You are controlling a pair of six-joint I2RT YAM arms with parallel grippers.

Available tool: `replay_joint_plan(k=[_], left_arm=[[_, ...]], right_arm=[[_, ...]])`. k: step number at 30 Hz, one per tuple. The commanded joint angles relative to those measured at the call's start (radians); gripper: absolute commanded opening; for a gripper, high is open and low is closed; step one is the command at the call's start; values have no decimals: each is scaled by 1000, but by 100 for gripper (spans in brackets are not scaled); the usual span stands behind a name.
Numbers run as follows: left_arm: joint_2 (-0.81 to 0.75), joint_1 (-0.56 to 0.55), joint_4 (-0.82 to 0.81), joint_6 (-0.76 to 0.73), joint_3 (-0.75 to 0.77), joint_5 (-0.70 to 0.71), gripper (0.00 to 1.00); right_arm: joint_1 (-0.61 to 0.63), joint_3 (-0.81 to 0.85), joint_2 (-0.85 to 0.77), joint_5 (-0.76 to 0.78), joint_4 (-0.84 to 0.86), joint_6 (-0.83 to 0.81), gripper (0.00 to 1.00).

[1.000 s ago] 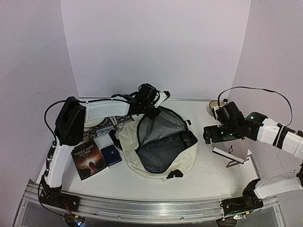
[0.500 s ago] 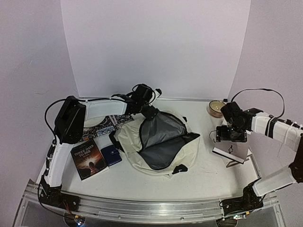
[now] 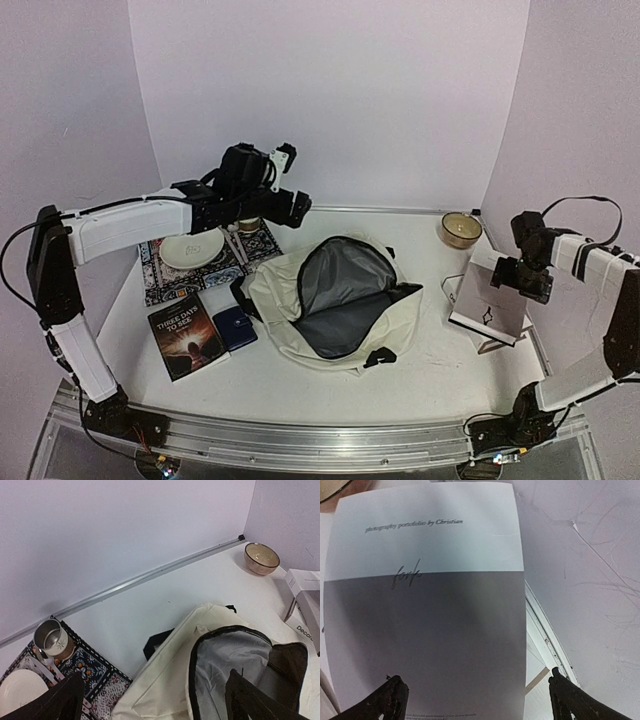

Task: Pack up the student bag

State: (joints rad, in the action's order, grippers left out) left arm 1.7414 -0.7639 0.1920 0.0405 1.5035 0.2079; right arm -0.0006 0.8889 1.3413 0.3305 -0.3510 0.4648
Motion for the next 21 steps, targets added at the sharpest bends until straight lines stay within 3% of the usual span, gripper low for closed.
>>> replay_joint_plan(k=[1,10,21], left_arm=[[-85,3,-2,119,-134,-62,99],[-210,3,-3,158,-331,-40,99],[-237,3,-8,193,-403,-64,99]], right_arm=[[-48,-30,52,-55,21,20,98],[-48,-33,154,-254,113,-3,98],[-47,64,191,-372,124,-53,98]])
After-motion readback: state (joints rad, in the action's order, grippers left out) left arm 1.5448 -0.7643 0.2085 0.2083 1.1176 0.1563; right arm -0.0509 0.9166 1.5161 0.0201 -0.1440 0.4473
